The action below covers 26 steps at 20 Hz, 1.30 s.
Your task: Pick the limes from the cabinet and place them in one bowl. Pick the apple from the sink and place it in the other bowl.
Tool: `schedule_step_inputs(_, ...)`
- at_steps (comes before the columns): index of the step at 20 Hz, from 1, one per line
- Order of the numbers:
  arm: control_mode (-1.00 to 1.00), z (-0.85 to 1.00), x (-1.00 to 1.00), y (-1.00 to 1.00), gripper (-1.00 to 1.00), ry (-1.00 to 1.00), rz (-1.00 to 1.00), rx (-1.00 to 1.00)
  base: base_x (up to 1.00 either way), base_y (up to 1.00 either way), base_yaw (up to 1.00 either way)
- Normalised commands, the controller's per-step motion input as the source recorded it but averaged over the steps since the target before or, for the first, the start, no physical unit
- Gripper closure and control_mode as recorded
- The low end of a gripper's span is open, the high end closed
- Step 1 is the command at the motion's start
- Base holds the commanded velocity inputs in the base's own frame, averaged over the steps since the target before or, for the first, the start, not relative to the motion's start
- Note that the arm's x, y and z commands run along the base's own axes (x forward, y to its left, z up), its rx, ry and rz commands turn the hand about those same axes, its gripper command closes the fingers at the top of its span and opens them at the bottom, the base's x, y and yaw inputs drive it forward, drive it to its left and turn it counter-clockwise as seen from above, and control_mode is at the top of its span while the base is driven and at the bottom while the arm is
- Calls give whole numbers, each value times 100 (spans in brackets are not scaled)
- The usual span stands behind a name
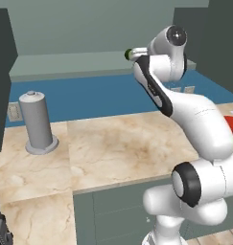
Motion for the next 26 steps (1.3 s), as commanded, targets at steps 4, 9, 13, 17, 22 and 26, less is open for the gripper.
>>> schedule_step_inputs(4,-100,-4,66,0,-100,0,4,0,0,0,0)
schedule_step_inputs(9,-100,-8,57,1,-100,0,7,0,0,0,0)
schedule_step_inputs(13,-100,-10,60,7,-100,5,4,0,0,0,0)
schedule_step_inputs(17,-100,-2,59,5,-100,6,1,0,0,0,0)
schedule_step_inputs(22,-100,0,57,7,-100,5,0,-1,0,0,0)
schedule_step_inputs(26,-100,-8,39,5,-100,1,0,0,0,0,0)
